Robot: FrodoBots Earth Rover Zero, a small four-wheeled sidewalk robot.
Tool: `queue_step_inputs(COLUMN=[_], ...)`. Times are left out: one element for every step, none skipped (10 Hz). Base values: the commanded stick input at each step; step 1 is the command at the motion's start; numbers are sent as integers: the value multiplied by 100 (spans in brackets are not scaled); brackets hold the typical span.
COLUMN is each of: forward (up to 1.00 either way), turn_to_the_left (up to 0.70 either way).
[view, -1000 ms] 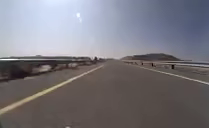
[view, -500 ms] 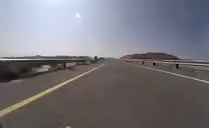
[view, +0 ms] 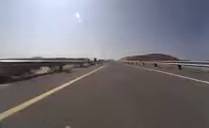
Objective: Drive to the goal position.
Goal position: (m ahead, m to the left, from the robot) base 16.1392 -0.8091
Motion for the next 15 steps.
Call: queue_step_inputs(forward=[100,100,100,100,100,100,100,100,100,100,100,100,100,100,100], turn_to_the_left=[0,0,0,0,0,0,0,0,0,0,0,0,0,0,0])
